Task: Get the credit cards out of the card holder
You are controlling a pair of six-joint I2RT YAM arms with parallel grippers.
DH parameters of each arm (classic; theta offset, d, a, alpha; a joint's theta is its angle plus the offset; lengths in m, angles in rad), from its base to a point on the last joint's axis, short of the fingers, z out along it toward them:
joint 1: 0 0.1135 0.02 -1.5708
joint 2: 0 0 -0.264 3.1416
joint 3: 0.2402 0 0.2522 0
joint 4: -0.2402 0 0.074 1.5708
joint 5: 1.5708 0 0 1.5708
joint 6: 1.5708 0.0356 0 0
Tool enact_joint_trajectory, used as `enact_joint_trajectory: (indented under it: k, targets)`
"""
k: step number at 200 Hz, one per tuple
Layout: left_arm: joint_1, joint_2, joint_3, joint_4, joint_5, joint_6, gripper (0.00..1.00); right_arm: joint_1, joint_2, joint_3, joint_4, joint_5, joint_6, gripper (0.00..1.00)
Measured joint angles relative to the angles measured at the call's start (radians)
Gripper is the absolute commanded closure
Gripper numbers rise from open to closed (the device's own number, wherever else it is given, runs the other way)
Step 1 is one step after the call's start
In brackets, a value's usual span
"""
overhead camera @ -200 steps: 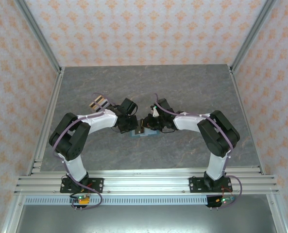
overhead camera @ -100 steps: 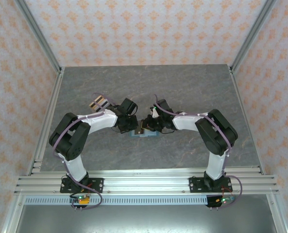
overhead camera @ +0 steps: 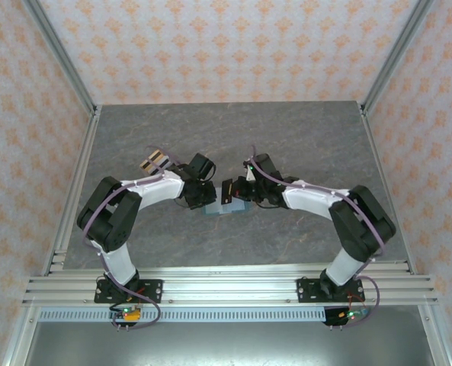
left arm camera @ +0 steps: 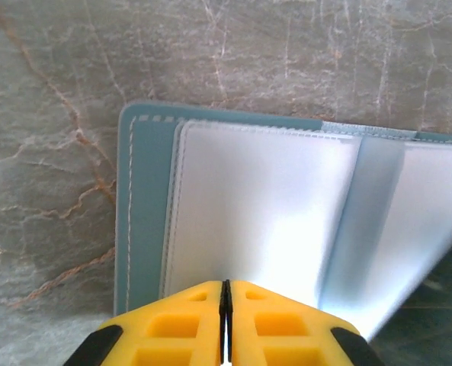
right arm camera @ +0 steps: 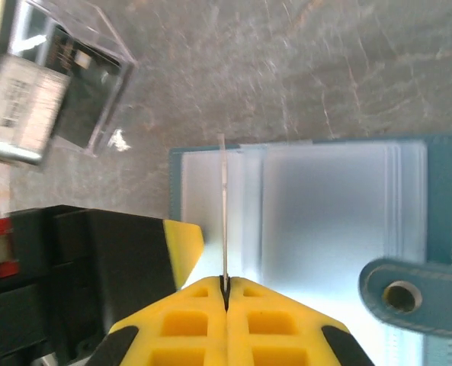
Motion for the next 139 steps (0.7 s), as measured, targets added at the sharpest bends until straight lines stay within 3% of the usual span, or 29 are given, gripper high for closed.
enact_joint_trajectory:
  k: [60,103,139]
  targets:
    - [0.046,-0.232,-0.004,0.026,0.039,-0.026,0.5,-0.003,-0.184,-0.046,0.018,0.041,-0.018,1.0]
    - [0.058,-0.472,-0.127,0.191,0.056,-0.07,0.3,-0.093,-0.227,-0.047,0.155,-0.121,0.118,1.0]
    - [0.058,-0.517,-0.185,0.33,0.117,-0.113,0.22,-0.136,-0.225,-0.048,0.289,-0.253,0.268,1.0]
